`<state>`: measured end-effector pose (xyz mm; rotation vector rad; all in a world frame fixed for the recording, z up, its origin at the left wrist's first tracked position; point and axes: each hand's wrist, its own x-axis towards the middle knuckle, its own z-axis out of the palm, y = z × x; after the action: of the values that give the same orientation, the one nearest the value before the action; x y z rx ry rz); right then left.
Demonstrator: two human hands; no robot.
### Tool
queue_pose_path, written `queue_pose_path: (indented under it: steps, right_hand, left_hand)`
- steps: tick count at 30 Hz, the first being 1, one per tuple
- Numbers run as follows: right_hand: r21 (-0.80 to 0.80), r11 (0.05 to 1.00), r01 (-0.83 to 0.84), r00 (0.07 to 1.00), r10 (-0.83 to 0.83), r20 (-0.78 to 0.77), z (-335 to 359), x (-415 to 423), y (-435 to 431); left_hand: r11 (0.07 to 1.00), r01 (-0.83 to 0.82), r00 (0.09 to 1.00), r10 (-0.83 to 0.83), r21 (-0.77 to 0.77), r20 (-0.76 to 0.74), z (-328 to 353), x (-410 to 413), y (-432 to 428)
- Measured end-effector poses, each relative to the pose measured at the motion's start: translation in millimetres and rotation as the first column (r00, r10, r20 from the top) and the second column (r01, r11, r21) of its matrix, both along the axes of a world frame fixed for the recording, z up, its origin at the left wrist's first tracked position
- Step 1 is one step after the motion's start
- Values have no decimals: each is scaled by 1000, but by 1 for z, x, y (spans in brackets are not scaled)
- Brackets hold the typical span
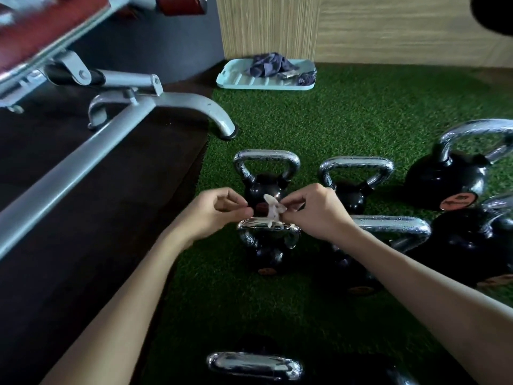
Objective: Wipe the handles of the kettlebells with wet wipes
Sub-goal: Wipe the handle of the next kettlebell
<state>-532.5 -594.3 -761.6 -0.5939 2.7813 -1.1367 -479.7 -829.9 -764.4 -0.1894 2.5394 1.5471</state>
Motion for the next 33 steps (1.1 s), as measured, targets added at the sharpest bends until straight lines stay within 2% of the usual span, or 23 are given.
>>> queue_pose_path:
  steps: [1,2,4,6,8,10,11,13,17,20,25,30,33]
  right_hand:
    - [38,999,33,999,-32,-21,1,1,5]
    - [63,997,54,998,-51,-39,3,1,9]
    - [79,993,84,995,-79,-63,3,2,16]
    - [81,991,105,993,-100,-65,1,2,19]
    - [90,989,114,992,-109,-56,-2,2,19]
    - [98,988,116,993,-112,-50,-5,0,19]
    - [97,989,116,993,-112,-46,-5,-1,19]
    - [85,989,119,993,-117,-29,-5,-2,18]
    - [92,984,151,988,-149,-28,-6,-4,18]
    - [98,977,191,982,-190,-22,-9,-6,18]
    - [94,973,209,978,-206,-43,-17,5,14]
    - [26,973,228,973,-227,-48,-42,16,-2]
    - [-28,953,302,953,-301,41,-65,17,-15]
  left_hand:
    - [970,68,996,-79,-235,-36,9,-6,-4]
    - [891,148,982,-183,-430,-40,18,-12,-5]
    - [676,322,913,-407,-663,29,33,-23,3]
    - [451,430,808,-578,-782,112,37,-35,13]
    - [280,462,724,-667,-841,176,33,-47,17]
    - [157,477,656,-718,-865,232,27,-58,16]
    - [134,503,638,-724,-854,262,23,-63,14]
    - [165,564,637,-711,-809,299,16,-67,10]
    - [346,579,680,-705,-738,203,3,-55,0]
    - [495,510,747,-660,-704,78,-14,-35,-10]
    - [636,360,830,-553,-682,-78,-38,-3,-9]
    - [786,237,937,-340,-571,-79,-47,17,-9]
    - [812,193,956,-283,-551,-82,-56,16,-25]
